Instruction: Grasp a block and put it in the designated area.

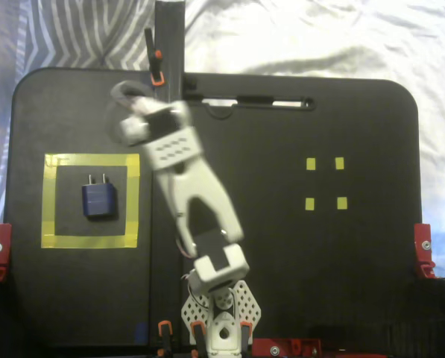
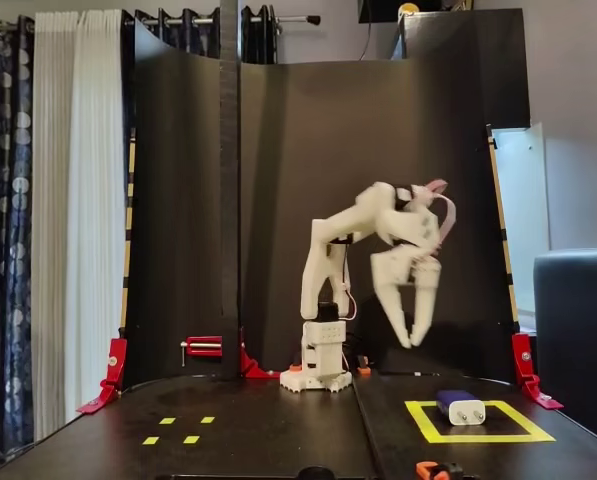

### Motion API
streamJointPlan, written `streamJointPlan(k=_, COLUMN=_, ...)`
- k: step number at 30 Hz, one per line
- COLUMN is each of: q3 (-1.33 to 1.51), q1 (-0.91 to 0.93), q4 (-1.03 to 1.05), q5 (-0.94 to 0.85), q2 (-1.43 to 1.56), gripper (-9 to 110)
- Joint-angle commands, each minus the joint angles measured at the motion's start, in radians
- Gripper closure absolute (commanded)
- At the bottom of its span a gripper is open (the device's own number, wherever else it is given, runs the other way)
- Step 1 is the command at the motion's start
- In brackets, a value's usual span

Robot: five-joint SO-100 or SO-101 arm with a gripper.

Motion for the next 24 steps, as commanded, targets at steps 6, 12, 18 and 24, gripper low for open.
streamJointPlan(k=6, q3=0.103, q1=0.152, q4=-0.109, q5=0.002, q2=0.259, gripper=101)
streamJointPlan(k=12, q3=0.374, q1=0.221, q4=-0.314, q5=0.048, q2=0.483, gripper=101)
streamJointPlan(k=18, q3=0.655, q1=0.247, q4=-0.522, q5=0.127, q2=0.710, gripper=101)
streamJointPlan(k=24, q3=0.851, q1=0.262, q4=-0.672, q5=0.255, q2=0.893, gripper=102)
